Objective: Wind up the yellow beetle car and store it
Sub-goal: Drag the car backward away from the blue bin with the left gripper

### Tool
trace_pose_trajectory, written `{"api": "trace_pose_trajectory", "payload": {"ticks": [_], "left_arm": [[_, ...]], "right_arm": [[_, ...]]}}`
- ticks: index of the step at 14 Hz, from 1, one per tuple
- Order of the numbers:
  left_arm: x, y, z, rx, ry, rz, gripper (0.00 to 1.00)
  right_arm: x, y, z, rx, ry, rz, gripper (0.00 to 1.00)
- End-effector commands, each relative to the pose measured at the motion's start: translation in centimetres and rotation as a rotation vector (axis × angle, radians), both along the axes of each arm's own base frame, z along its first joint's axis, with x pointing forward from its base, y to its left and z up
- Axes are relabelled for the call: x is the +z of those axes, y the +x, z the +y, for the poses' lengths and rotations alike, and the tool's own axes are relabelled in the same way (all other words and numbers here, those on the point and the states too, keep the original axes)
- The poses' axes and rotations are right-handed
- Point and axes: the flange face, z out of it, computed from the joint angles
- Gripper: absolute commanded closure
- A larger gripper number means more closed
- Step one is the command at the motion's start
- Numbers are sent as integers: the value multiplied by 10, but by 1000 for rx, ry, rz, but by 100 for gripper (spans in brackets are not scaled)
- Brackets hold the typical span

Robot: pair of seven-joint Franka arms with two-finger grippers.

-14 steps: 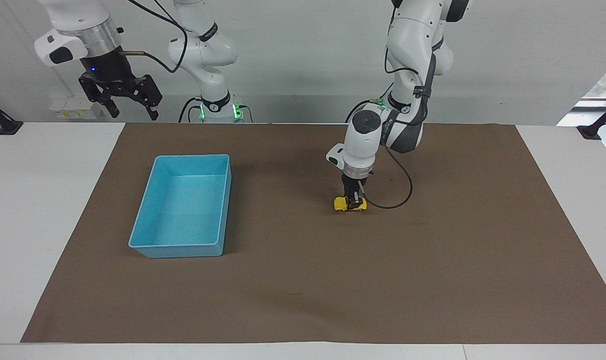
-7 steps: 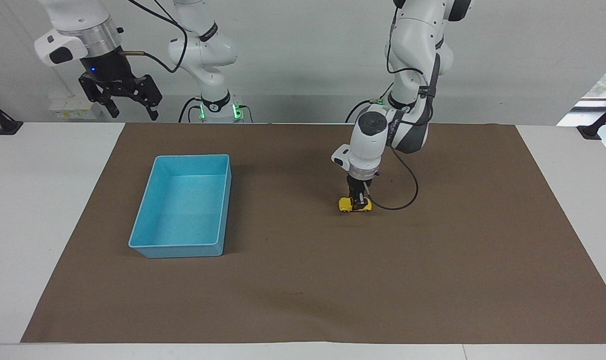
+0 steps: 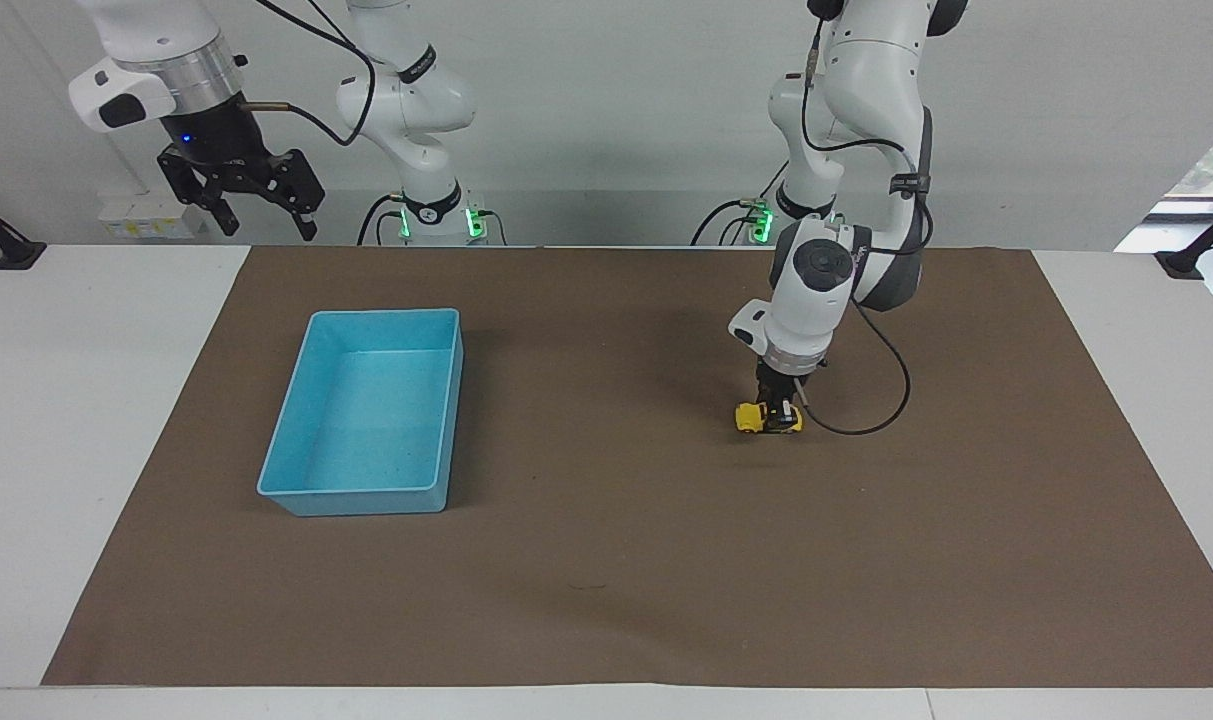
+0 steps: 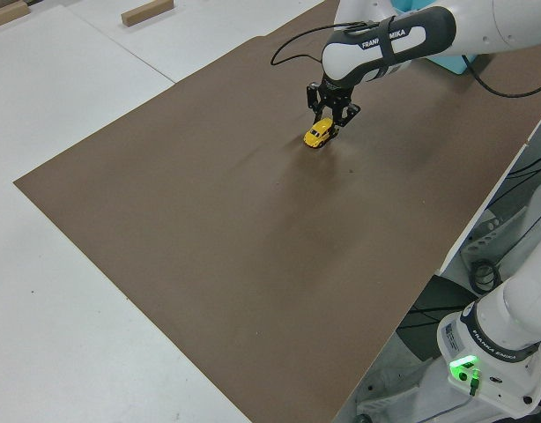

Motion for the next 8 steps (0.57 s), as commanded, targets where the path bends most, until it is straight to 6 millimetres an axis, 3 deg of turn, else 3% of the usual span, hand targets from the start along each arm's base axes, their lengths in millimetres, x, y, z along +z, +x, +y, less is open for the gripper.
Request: {"api": "trace_pose_trajectory", "payload": {"ticks": [1, 2, 3, 4, 5, 8], "left_arm": [[-30, 3, 17, -14, 20, 11, 100], [-29, 3, 17, -15, 20, 9, 100], [-19, 2, 15, -16, 17, 1, 82], [-2, -1, 8, -25, 20, 4, 10], [9, -4, 3, -35, 26, 16, 0], [63, -4, 1, -2, 17, -12, 0]], "right_arm": [[4, -5, -2, 19, 5, 0, 0], [4, -5, -2, 19, 5, 0, 0], [4, -5, -2, 19, 5, 0, 0], [4, -5, -1, 20, 5, 1, 0], [4, -5, -1, 20, 5, 0, 0], [4, -5, -1, 20, 5, 1, 0]]}}
